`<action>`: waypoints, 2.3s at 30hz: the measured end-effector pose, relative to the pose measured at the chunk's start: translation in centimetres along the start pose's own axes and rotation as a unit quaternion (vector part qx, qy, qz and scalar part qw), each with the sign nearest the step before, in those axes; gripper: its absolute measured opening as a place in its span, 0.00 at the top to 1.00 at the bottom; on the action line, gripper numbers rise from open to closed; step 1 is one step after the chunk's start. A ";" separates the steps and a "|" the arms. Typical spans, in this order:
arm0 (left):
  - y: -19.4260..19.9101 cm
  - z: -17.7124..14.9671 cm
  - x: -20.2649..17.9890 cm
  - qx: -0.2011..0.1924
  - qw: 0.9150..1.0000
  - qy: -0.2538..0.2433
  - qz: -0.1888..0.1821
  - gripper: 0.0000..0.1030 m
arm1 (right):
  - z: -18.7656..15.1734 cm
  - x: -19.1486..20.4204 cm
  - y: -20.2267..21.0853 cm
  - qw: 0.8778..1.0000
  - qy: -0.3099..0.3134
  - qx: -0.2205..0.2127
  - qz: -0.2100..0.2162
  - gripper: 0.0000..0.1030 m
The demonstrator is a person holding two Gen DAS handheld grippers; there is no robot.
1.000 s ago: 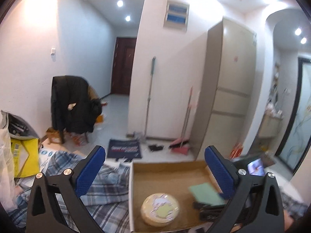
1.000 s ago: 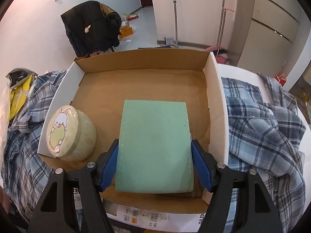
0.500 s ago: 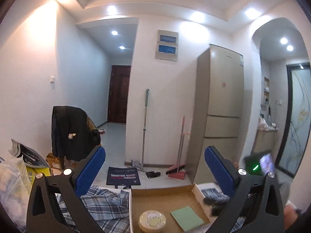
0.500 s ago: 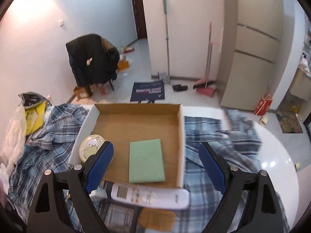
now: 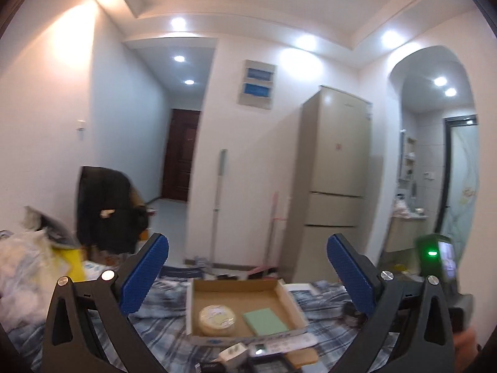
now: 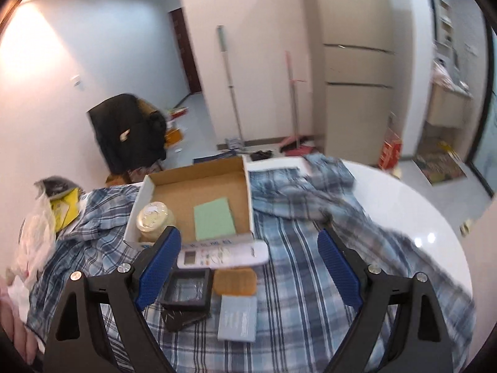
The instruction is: Organize rigid objects
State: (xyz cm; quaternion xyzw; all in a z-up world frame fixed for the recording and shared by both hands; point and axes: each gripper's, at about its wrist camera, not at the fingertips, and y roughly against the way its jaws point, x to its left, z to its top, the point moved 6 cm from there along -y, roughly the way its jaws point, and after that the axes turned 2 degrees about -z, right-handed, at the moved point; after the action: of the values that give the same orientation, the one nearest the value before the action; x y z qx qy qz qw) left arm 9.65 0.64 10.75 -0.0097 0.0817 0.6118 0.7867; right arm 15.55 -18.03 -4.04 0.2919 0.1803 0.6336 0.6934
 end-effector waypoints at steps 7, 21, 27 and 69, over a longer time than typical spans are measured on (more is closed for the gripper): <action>-1.9 -4.8 2.4 0.043 0.999 0.005 0.019 0.00 | -1.9 1.2 -0.2 1.000 0.014 -0.019 -0.005 0.14; -5.0 -11.3 7.6 0.103 0.988 0.046 0.105 0.00 | -5.9 1.7 -3.7 0.991 0.083 -0.031 -0.100 0.14; -5.3 -12.0 7.7 0.115 0.987 0.042 0.103 0.00 | -8.5 1.8 -7.1 0.993 0.075 0.069 -0.063 0.14; -8.5 -17.4 5.7 0.321 0.947 -0.014 -0.015 0.02 | -6.5 -0.8 -6.5 0.999 0.024 0.039 -0.029 0.56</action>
State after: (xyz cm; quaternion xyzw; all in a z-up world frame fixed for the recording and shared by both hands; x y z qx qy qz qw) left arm 17.17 1.94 -7.97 0.2504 0.2623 0.5413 0.7586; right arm 16.48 -17.87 -13.24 0.2977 0.2299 0.6127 0.6951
